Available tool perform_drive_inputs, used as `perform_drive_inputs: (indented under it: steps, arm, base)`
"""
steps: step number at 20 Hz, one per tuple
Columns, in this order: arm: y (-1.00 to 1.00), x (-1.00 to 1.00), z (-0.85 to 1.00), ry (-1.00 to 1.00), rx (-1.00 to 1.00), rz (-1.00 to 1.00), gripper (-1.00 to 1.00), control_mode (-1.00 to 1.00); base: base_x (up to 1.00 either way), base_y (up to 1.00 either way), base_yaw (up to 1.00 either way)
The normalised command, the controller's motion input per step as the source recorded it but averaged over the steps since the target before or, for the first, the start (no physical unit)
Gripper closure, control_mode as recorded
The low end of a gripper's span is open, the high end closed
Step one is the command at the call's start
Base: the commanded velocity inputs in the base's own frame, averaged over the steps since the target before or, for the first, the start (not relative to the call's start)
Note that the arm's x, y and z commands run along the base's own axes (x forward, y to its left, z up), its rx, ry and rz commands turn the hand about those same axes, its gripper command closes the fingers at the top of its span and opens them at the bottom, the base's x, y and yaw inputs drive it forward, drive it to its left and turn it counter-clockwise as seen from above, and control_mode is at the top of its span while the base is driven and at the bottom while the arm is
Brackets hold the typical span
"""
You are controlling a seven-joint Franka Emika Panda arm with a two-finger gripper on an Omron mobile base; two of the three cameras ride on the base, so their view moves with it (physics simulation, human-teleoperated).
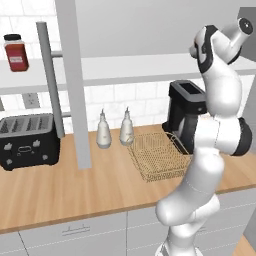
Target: Open the cabinet, pick up the bread from the cabinet and place it in the basket. Then move the basket to the dining counter.
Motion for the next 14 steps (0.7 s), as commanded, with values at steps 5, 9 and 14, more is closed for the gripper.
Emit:
perform_drive_inputs:
  steps: [5,9,14]
  arm:
    - [-0.34,0.37,-0.05,0.12,0.00,0.00,-1.00,-1.00]
    - [-0.25,0.42,-0.13,0.04,0.00,0.00,-1.00,-1.00]
    - [-0.14,0.40,-0.09,0.00,0.00,0.00,-1.00,-1.00]
  base:
    - [0.00,0.00,0.00]
    - [0.00,0.00,0.00]
    - [0.00,0.00,0.00]
